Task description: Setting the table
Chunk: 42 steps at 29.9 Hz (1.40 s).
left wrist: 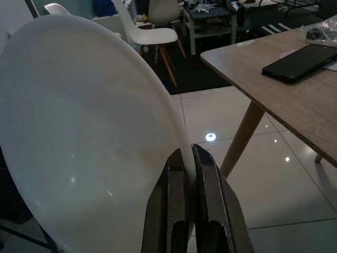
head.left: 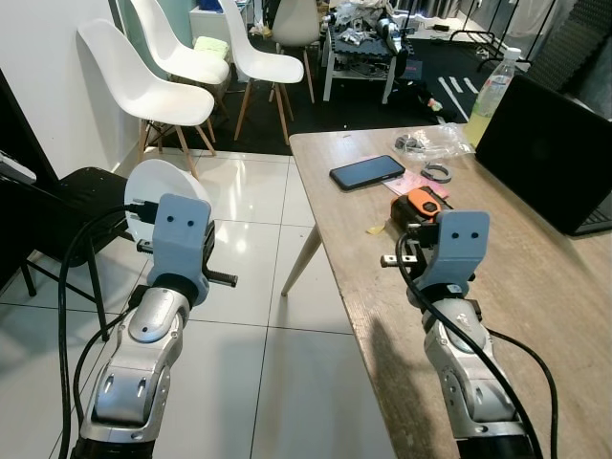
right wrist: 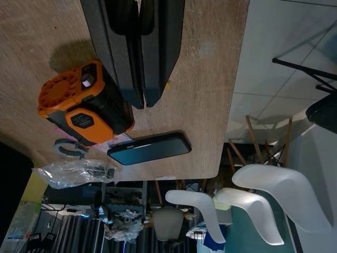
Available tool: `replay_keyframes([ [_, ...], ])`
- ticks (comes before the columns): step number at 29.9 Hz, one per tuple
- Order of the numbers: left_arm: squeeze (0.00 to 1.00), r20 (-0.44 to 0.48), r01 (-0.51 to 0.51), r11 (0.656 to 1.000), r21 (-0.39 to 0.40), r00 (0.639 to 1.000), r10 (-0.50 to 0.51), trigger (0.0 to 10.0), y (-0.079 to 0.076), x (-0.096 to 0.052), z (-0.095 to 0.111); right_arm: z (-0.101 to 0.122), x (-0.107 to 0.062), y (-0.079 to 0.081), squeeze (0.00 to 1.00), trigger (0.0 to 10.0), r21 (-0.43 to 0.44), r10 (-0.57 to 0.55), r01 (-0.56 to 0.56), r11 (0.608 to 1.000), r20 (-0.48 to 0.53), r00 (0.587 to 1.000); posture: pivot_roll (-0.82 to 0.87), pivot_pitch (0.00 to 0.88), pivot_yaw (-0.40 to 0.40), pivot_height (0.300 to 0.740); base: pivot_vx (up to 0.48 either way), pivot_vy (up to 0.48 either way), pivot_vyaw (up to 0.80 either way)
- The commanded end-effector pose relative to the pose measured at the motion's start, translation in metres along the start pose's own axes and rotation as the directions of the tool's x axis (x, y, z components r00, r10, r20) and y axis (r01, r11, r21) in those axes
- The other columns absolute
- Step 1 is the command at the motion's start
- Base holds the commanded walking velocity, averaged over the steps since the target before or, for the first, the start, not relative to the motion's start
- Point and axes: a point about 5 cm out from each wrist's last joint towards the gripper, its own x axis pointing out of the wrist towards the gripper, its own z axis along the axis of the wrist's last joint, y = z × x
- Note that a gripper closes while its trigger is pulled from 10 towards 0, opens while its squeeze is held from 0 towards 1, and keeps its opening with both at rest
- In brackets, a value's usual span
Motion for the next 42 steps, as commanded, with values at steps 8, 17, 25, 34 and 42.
replay_keyframes([
  [8,0.0,-0.009,-0.003,1.0,0.004,1.0,0.003,10.0,0.0,-0.002,-0.003,-0.006,-0.003,-0.004,0.0,10.0,0.0,-0.016,0.016,1.0,-0.024,1.0,0.06,0.145,0.039,0.74,0.0,0.0,0.0],
  [17,0.0,-0.131,-0.009,0.996,0.094,0.991,0.021,10.0,0.011,-0.033,-0.048,-0.044,-0.022,-0.012,0.0,10.0,-0.044,-0.036,0.03,0.999,-0.133,0.99,0.05,0.139,0.043,0.74,0.0,0.0,0.0],
  [25,0.0,-0.085,-0.028,0.989,0.143,0.996,0.041,10.0,0.019,-0.027,-0.037,-0.037,-0.017,-0.014,0.0,10.0,-0.032,-0.04,0.037,0.999,-0.107,0.993,0.07,0.133,0.028,0.74,0.0,0.0,0.0],
  [34,0.0,0.005,0.006,0.989,0.147,1.0,-0.007,10.0,0.019,-0.011,-0.014,-0.023,-0.008,-0.015,0.0,10.0,-0.008,-0.05,0.05,0.999,-0.049,0.998,0.06,0.118,0.028,0.74,0.0,0.0,0.0],
  [42,0.0,0.021,0.043,0.991,0.131,0.999,-0.046,10.0,0.009,-0.006,-0.009,-0.024,-0.009,-0.017,0.0,10.0,-0.008,-0.056,0.056,0.998,-0.051,0.997,0.05,0.113,0.031,0.74,0.0,0.0,-0.12],
])
